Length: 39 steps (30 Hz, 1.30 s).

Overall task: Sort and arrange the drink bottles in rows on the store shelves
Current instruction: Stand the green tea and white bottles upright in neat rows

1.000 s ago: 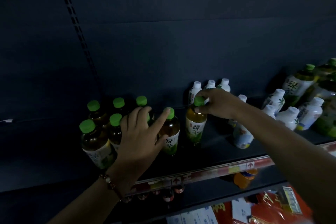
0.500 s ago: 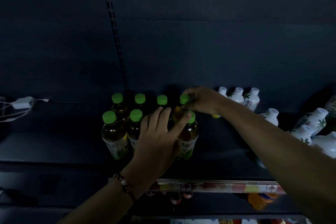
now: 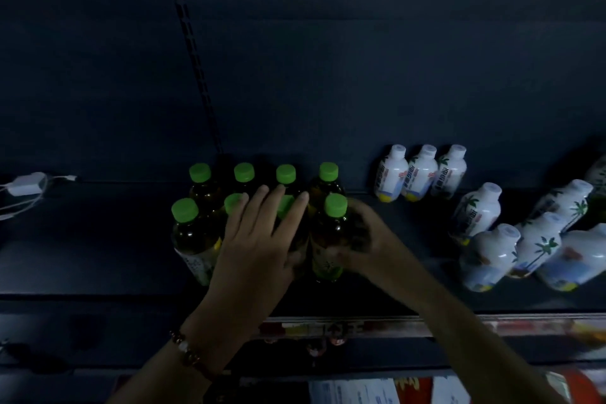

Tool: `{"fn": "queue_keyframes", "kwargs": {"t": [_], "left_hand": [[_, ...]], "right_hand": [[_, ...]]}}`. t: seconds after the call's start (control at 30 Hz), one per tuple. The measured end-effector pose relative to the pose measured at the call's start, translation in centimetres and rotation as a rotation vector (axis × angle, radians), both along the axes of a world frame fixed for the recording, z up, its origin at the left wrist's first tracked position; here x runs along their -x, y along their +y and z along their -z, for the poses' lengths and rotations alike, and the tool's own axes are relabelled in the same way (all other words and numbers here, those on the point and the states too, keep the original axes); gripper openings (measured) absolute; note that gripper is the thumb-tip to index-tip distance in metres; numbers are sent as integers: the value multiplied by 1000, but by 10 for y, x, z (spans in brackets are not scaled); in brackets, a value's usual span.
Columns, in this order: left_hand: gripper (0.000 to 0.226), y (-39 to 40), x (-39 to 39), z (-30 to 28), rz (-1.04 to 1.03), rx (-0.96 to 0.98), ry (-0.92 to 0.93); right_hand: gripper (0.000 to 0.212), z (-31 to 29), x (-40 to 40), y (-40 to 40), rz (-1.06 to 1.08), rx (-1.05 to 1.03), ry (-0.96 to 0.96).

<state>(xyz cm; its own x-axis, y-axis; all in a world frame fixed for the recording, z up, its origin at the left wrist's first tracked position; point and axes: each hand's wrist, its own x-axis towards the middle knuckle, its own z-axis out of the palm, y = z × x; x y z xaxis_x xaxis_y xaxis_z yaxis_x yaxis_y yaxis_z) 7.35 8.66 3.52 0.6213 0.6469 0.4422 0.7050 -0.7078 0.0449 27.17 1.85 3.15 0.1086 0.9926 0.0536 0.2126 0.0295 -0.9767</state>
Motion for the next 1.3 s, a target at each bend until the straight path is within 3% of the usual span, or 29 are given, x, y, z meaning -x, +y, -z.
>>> {"fn": "queue_keyframes", "kwargs": {"t": [0.17, 0.37, 0.6, 0.73, 0.9, 0.97, 1.07, 1.3], "left_hand": [[87, 5, 2, -1, 2, -89, -10], [85, 12, 9, 2, 35, -97, -23], [75, 10, -1, -2, 78, -58, -41], [77, 6, -21, -6, 152, -49, -54], [70, 12, -27, 1, 182, -6, -61], [68, 14, -27, 3, 194, -6, -77], [66, 15, -26, 4, 202, -20, -88], [65, 17, -27, 4, 224, -34, -110]], "right_hand": [[71, 30, 11, -4, 241, -67, -226], [72, 29, 11, -3, 181, -103, -206], [59, 14, 11, 0, 110, -85, -143], [55, -33, -2, 21, 373, -75, -30], [55, -60, -18, 79, 56, 221, -243], [45, -51, -24, 93, 5, 286, -377], [29, -45, -33, 97, -9, 268, -408], [29, -45, -31, 92, -18, 224, -382]]}}
